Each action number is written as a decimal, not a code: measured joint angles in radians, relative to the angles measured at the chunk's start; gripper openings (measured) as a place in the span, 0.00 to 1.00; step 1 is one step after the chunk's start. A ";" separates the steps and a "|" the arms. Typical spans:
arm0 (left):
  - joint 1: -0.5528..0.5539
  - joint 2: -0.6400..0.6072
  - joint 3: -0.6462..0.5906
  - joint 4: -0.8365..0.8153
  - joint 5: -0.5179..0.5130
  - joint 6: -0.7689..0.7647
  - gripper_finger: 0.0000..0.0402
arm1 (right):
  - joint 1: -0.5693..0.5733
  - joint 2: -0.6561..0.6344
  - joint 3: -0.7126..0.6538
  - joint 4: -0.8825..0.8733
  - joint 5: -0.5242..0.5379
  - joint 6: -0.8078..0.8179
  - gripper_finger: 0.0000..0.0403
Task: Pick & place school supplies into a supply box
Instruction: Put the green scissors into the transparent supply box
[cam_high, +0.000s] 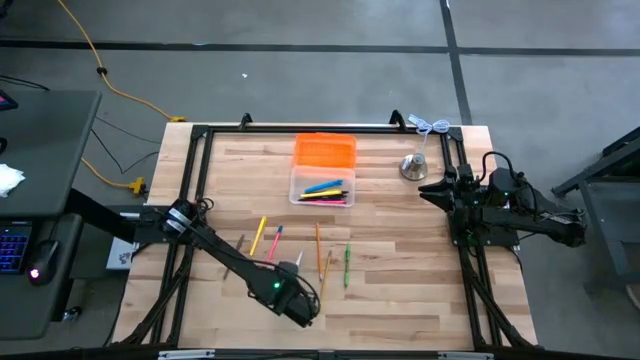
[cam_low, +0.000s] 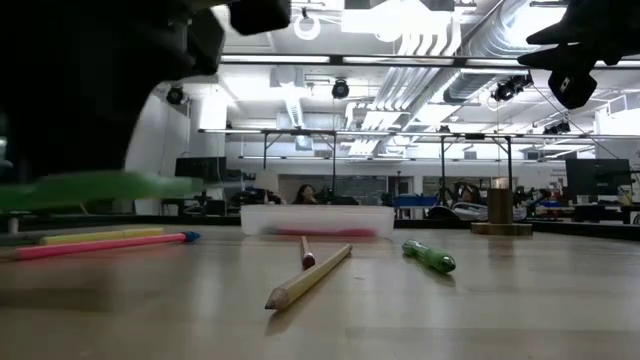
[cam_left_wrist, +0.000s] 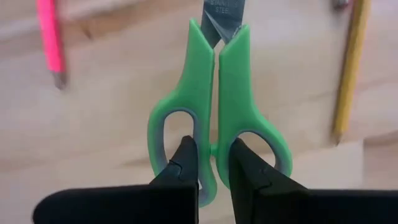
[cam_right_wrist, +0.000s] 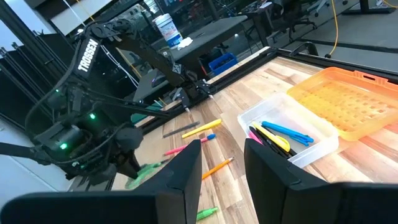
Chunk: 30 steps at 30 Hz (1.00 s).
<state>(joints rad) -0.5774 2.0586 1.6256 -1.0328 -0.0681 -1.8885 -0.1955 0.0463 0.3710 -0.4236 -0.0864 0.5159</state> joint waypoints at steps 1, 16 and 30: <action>0.001 0.000 0.016 -0.025 -0.008 0.001 0.17 | 0.000 0.000 0.000 0.000 0.000 0.000 0.25; 0.019 -0.004 0.356 -0.516 -0.132 0.135 0.17 | 0.000 0.000 0.000 -0.001 0.000 0.000 0.24; 0.190 -0.013 0.410 -0.539 -0.147 0.573 0.17 | 0.000 0.000 0.000 -0.001 0.016 -0.024 0.24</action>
<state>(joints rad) -0.3873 2.0457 2.0357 -1.5718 -0.2149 -1.3158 -0.1959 0.0463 0.3710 -0.4250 -0.0700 0.4915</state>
